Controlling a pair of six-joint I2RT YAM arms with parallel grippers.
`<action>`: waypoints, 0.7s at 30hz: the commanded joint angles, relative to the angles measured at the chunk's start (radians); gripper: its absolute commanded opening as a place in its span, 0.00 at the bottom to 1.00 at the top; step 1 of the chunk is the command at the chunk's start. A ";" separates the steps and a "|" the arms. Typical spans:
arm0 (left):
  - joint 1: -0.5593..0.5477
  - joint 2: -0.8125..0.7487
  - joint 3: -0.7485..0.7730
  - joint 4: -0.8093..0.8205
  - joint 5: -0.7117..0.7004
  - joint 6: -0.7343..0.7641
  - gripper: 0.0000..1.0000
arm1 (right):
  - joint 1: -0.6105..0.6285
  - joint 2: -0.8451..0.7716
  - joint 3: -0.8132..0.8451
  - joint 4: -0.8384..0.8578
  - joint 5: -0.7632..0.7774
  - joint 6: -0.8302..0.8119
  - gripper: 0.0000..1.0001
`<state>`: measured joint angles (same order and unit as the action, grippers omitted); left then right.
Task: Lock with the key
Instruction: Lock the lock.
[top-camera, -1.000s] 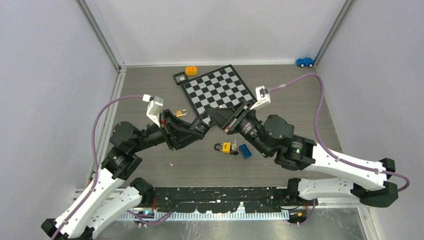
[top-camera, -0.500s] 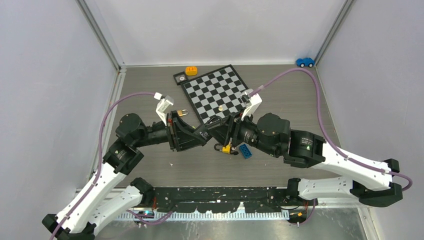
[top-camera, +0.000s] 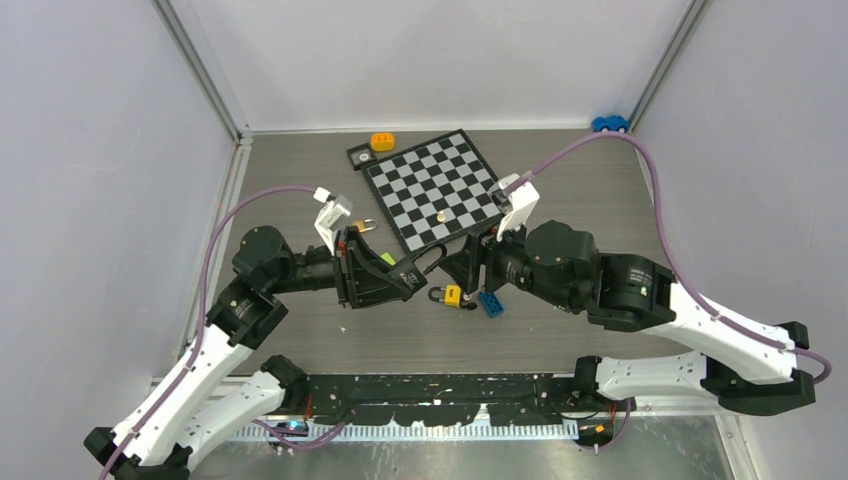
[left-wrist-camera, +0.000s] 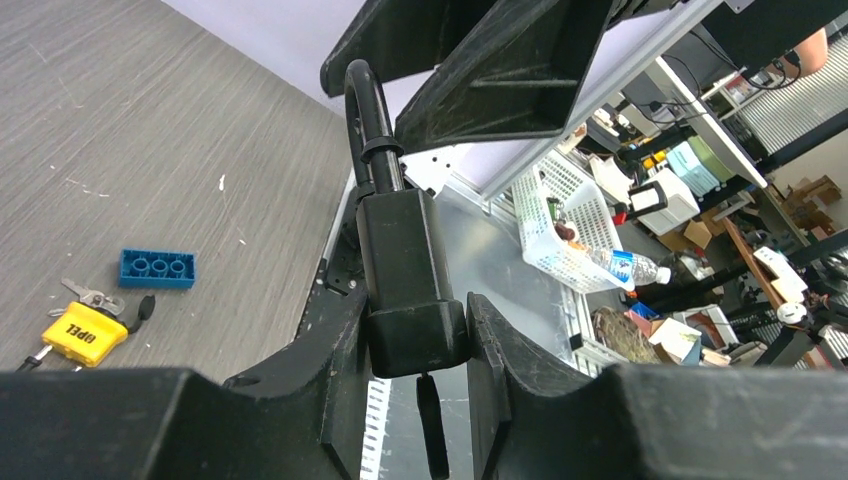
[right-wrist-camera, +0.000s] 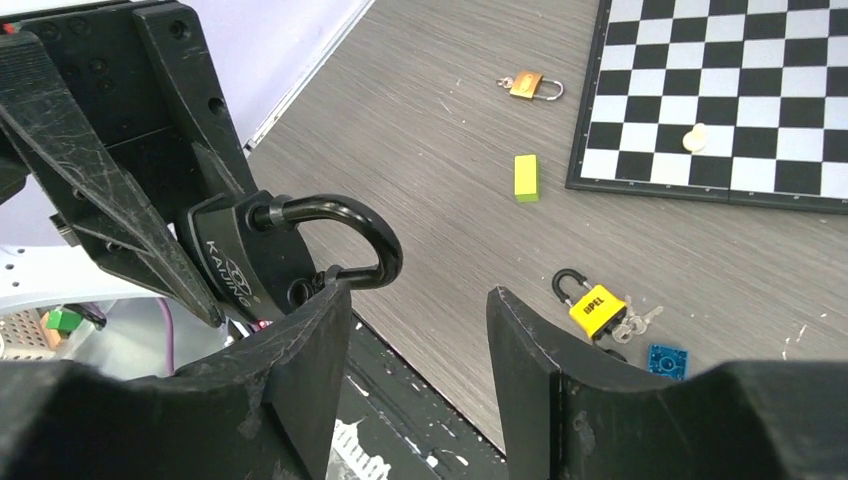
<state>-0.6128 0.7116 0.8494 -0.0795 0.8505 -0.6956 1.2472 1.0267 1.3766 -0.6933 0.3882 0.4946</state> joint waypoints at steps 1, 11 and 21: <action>0.002 -0.011 0.065 0.109 0.047 -0.003 0.00 | -0.001 -0.029 0.070 -0.019 -0.006 -0.065 0.58; 0.001 -0.001 0.064 0.123 0.083 -0.018 0.00 | 0.000 0.050 0.140 -0.017 -0.032 -0.124 0.58; 0.001 -0.004 0.065 0.124 0.091 -0.022 0.00 | -0.001 0.111 0.154 -0.010 -0.076 -0.144 0.50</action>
<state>-0.6128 0.7223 0.8505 -0.0612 0.9119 -0.7029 1.2472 1.1408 1.4960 -0.7315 0.3309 0.3805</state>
